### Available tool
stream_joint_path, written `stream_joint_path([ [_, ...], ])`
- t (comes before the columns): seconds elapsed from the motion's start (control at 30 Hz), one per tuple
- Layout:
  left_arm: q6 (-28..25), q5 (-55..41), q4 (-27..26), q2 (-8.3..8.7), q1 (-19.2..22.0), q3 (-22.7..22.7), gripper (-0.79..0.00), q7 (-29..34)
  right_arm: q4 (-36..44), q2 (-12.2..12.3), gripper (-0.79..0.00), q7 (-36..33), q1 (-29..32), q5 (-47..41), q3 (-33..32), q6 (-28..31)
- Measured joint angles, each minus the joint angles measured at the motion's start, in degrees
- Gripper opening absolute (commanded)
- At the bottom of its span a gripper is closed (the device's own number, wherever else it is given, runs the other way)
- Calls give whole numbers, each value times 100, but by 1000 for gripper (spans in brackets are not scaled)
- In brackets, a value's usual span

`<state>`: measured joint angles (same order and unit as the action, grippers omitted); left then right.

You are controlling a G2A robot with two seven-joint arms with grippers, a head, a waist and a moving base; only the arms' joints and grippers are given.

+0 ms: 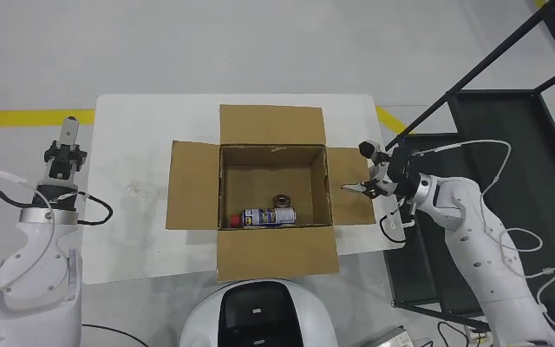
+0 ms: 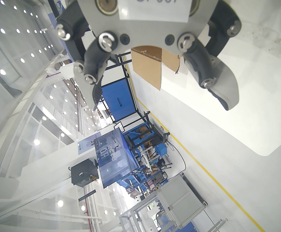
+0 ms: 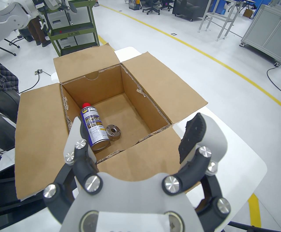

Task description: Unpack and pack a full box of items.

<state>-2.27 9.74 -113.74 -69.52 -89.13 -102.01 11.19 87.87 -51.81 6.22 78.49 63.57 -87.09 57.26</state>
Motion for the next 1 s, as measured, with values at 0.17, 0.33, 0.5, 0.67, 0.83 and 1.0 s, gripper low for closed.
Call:
stream_joint_path([
  [0.17, 0, 0, 0, 0, 0, 0, 0, 0, 0, 0, 0, 1, 0, 1, 0, 1],
  [0.33, 0, 0, 0, 0, 0, 0, 0, 0, 20, -5, 0, -14, 16, -22, 34, -11],
  [0.5, 0, 0, 0, 0, 0, 0, 0, 0, -390, -5, 0, -127, 15, -477, -40, -96],
  [0.67, 0, 0, 0, 0, 0, 0, 0, 0, -1181, 45, 0, -286, 25, -583, -440, -426],
  [0.83, 0, 0, 0, 0, 0, 0, 0, 0, -1905, 60, 0, -442, -102, -607, -547, -637],
  [1.0, 0, 0, 0, 0, 0, 0, 0, 0, -2221, 51, 0, -688, -402, 31, -330, -1032],
])
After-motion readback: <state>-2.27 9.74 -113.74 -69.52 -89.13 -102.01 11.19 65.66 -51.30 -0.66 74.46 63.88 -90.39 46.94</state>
